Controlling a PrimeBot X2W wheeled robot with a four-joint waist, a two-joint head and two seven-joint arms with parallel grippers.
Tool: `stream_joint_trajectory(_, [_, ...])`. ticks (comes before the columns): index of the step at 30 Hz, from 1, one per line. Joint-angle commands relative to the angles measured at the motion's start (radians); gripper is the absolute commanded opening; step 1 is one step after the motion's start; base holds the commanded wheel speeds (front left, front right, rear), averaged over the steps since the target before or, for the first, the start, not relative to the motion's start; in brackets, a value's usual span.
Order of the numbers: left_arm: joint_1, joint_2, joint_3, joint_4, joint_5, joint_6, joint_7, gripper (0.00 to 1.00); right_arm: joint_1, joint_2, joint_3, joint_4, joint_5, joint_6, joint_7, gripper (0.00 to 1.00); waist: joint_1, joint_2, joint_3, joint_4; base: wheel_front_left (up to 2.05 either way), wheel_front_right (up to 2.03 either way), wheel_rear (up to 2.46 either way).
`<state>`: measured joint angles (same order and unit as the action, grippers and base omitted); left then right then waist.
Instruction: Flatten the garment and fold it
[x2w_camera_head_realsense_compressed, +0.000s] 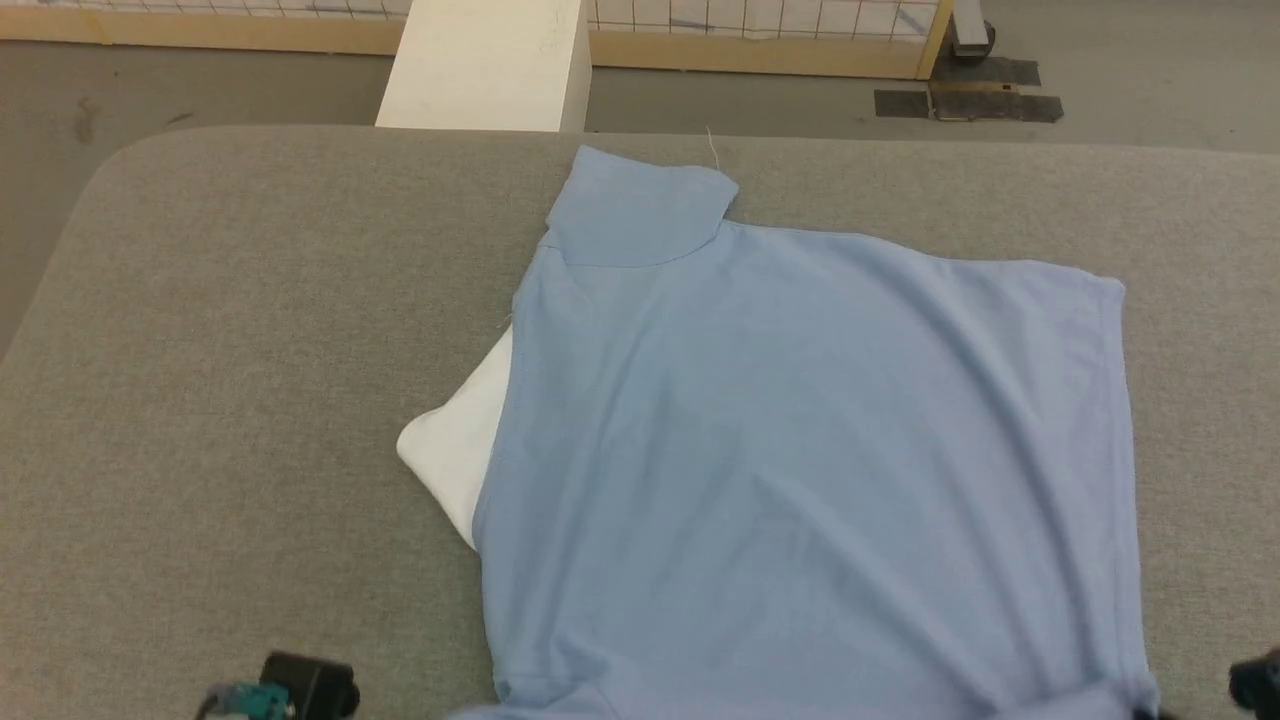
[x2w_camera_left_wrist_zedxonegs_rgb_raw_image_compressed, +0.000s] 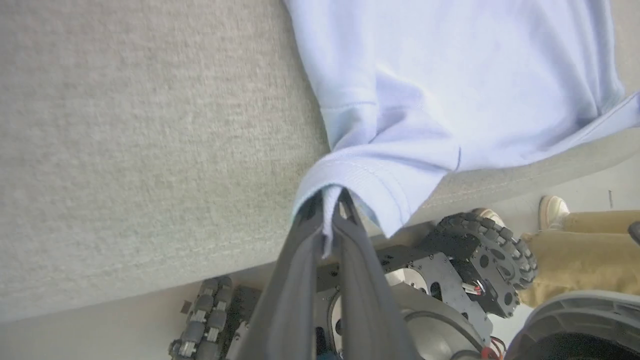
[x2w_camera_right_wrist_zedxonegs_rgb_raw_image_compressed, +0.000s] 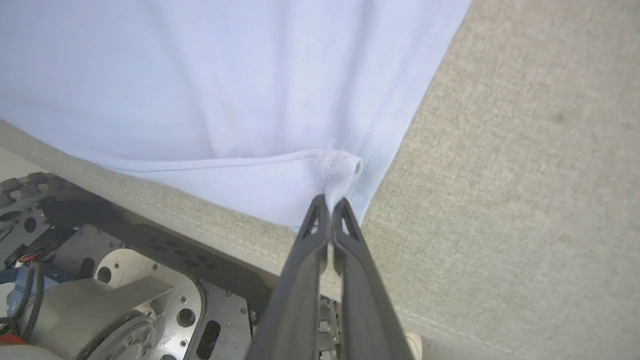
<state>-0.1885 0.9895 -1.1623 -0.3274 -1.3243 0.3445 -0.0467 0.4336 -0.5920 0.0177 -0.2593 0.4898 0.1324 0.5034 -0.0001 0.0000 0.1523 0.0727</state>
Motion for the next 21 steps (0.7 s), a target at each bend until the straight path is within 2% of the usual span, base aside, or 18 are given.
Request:
stream_joint_trajectory(1, [-0.04, 0.014, 0.016, -0.007, 0.028, -0.001, -0.009, 0.0, -0.037, -0.013, -0.01, -0.014, -0.01, -0.002, -0.02, 0.0, 0.0001, 0.0, 0.001, -0.001, 0.0, 0.0, 0.0])
stream_joint_trajectory(5, [-0.152, 0.028, 0.068, -0.036, 0.118, 0.0, -0.031, 0.0, -0.153, -0.07, -0.027, -0.033, -0.024, -0.002, -0.065, 0.0, 0.0001, 0.0, 0.036, -0.01, 0.0, 0.0, 0.0])
stream_joint_trajectory(12, [-0.289, 0.016, 0.116, -0.021, 0.206, -0.011, -0.023, 0.0, -0.289, -0.105, -0.023, -0.028, -0.036, -0.002, -0.07, 0.0, 0.0001, 0.0, 0.116, -0.025, 0.0, 0.0, 0.0])
stream_joint_trajectory(21, [-0.412, -0.075, 0.141, 0.104, 0.316, -0.026, -0.079, 0.0, -0.435, -0.116, 0.055, 0.028, -0.043, -0.002, -0.082, 0.0, 0.0001, 0.0, 0.228, -0.035, 0.0, 0.0, 0.0])
